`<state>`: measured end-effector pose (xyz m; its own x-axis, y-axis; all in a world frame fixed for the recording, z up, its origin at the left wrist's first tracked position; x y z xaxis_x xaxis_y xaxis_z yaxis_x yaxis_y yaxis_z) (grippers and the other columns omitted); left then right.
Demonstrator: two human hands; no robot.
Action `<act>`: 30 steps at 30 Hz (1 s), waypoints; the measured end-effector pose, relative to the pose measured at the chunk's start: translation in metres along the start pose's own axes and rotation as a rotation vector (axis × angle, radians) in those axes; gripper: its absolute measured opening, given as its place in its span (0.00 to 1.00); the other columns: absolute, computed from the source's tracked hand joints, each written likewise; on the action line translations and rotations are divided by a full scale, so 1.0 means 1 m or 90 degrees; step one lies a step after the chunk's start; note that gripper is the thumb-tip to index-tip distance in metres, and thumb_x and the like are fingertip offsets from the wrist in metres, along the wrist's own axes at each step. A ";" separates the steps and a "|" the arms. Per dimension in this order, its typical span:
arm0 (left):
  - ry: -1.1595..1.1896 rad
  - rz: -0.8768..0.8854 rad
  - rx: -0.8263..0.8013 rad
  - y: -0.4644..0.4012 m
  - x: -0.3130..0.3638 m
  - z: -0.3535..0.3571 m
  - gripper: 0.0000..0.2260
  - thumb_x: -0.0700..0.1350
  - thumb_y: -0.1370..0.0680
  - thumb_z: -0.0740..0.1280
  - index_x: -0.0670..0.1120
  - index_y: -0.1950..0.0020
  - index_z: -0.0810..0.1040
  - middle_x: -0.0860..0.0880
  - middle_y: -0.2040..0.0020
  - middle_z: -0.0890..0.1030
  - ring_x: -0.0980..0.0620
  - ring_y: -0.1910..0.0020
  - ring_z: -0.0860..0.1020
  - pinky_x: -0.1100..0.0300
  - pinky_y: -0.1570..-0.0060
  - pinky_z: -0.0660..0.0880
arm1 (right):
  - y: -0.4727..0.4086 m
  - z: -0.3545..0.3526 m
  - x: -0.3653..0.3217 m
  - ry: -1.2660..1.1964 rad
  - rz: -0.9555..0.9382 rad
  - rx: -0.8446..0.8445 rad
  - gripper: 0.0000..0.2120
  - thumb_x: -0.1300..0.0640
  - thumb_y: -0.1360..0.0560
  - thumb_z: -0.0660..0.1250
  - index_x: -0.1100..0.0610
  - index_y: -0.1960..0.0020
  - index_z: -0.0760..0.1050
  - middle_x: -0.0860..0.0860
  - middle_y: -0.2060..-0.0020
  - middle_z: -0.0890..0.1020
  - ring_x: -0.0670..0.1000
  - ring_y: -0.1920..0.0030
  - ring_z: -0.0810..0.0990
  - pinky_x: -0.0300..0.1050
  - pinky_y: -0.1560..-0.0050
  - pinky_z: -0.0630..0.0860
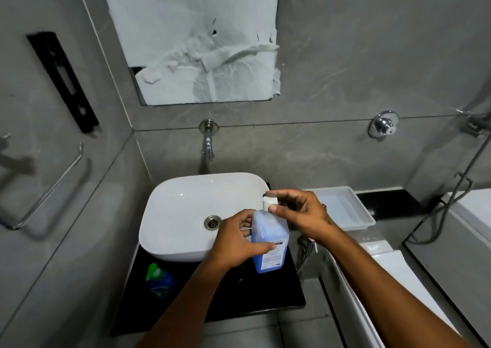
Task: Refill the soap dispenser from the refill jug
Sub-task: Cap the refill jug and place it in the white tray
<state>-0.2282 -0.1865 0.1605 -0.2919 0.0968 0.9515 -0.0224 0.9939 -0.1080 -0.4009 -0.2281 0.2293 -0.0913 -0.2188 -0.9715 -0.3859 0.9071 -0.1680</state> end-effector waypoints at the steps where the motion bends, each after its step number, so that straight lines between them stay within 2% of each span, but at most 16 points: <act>1: 0.001 0.001 0.004 0.001 0.003 -0.002 0.28 0.51 0.43 0.86 0.60 0.47 0.79 0.65 0.50 0.84 0.65 0.48 0.82 0.68 0.52 0.80 | 0.001 0.000 -0.001 0.006 -0.004 0.002 0.14 0.59 0.28 0.75 0.53 0.43 0.83 0.52 0.54 0.86 0.53 0.53 0.82 0.58 0.46 0.80; 3: 0.004 -0.001 0.015 0.004 0.007 -0.006 0.28 0.50 0.43 0.86 0.59 0.48 0.79 0.60 0.50 0.85 0.65 0.48 0.81 0.69 0.52 0.80 | 0.004 0.000 -0.004 0.046 -0.017 -0.008 0.14 0.56 0.28 0.76 0.49 0.43 0.83 0.51 0.51 0.87 0.54 0.49 0.85 0.58 0.45 0.82; 5: 0.004 0.001 0.020 0.008 0.012 -0.010 0.27 0.50 0.43 0.86 0.59 0.48 0.79 0.59 0.48 0.84 0.66 0.48 0.81 0.69 0.52 0.80 | 0.007 0.002 -0.006 0.058 -0.021 -0.009 0.14 0.56 0.28 0.76 0.47 0.43 0.83 0.48 0.50 0.87 0.52 0.46 0.85 0.54 0.45 0.83; 12: -0.004 0.002 0.034 0.021 0.017 -0.014 0.29 0.47 0.41 0.87 0.58 0.46 0.79 0.58 0.46 0.83 0.60 0.45 0.81 0.67 0.50 0.81 | 0.017 0.008 -0.010 0.080 -0.062 0.007 0.15 0.57 0.30 0.77 0.48 0.44 0.84 0.43 0.50 0.87 0.51 0.47 0.84 0.42 0.46 0.81; 16: -0.013 -0.002 0.039 0.026 0.021 -0.016 0.28 0.49 0.42 0.86 0.60 0.48 0.78 0.60 0.46 0.82 0.60 0.45 0.80 0.69 0.52 0.80 | 0.017 0.007 -0.008 0.057 -0.045 0.061 0.15 0.53 0.36 0.81 0.48 0.49 0.85 0.46 0.54 0.88 0.57 0.51 0.84 0.57 0.46 0.82; 19: -0.014 -0.012 0.036 0.029 0.022 -0.016 0.27 0.50 0.41 0.86 0.62 0.49 0.77 0.62 0.47 0.81 0.60 0.46 0.80 0.71 0.56 0.78 | 0.019 0.010 -0.008 0.077 -0.062 0.083 0.14 0.54 0.36 0.81 0.49 0.51 0.85 0.46 0.55 0.87 0.55 0.53 0.84 0.58 0.48 0.81; 22: -0.007 -0.018 0.038 0.032 0.022 -0.020 0.26 0.48 0.40 0.86 0.62 0.49 0.77 0.61 0.46 0.81 0.59 0.46 0.80 0.72 0.55 0.78 | 0.022 0.012 -0.011 0.083 -0.082 0.063 0.11 0.58 0.29 0.77 0.47 0.49 0.85 0.41 0.51 0.87 0.45 0.48 0.85 0.49 0.45 0.81; 24: -0.012 -0.015 0.041 0.032 0.023 -0.022 0.27 0.47 0.41 0.86 0.61 0.49 0.77 0.60 0.46 0.82 0.58 0.45 0.80 0.71 0.54 0.79 | 0.023 0.013 -0.015 0.101 -0.077 0.058 0.10 0.57 0.28 0.76 0.45 0.49 0.85 0.38 0.55 0.86 0.39 0.53 0.84 0.38 0.53 0.79; 25: -0.017 -0.010 0.043 0.032 0.023 -0.023 0.27 0.47 0.41 0.86 0.60 0.48 0.78 0.59 0.46 0.82 0.57 0.45 0.80 0.70 0.53 0.79 | 0.023 0.013 -0.017 0.111 -0.076 0.060 0.10 0.55 0.29 0.77 0.45 0.50 0.85 0.37 0.58 0.86 0.40 0.57 0.83 0.36 0.57 0.78; 27: -0.024 -0.002 0.047 0.032 0.024 -0.025 0.28 0.46 0.40 0.86 0.58 0.46 0.78 0.56 0.46 0.82 0.55 0.45 0.81 0.69 0.52 0.80 | 0.022 0.013 -0.020 0.113 -0.078 0.057 0.09 0.54 0.31 0.78 0.48 0.51 0.85 0.38 0.59 0.86 0.45 0.58 0.82 0.43 0.57 0.80; 30: -0.015 -0.005 0.055 0.032 0.025 -0.027 0.28 0.45 0.40 0.86 0.58 0.46 0.77 0.58 0.46 0.82 0.55 0.45 0.81 0.71 0.55 0.79 | 0.019 0.016 -0.025 0.103 -0.083 0.033 0.10 0.58 0.29 0.76 0.49 0.48 0.85 0.40 0.51 0.86 0.44 0.48 0.84 0.51 0.45 0.82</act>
<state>-0.2100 -0.1513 0.1886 -0.3143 0.0870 0.9453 -0.1069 0.9862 -0.1263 -0.3916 -0.2000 0.2478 -0.1916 -0.3871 -0.9019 -0.3567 0.8835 -0.3035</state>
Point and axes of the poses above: each hand's wrist, its own y-axis away from the middle knuckle, its own z-axis out of the palm, x = y × z, the point moved 5 cm from there along -y, towards the middle knuckle
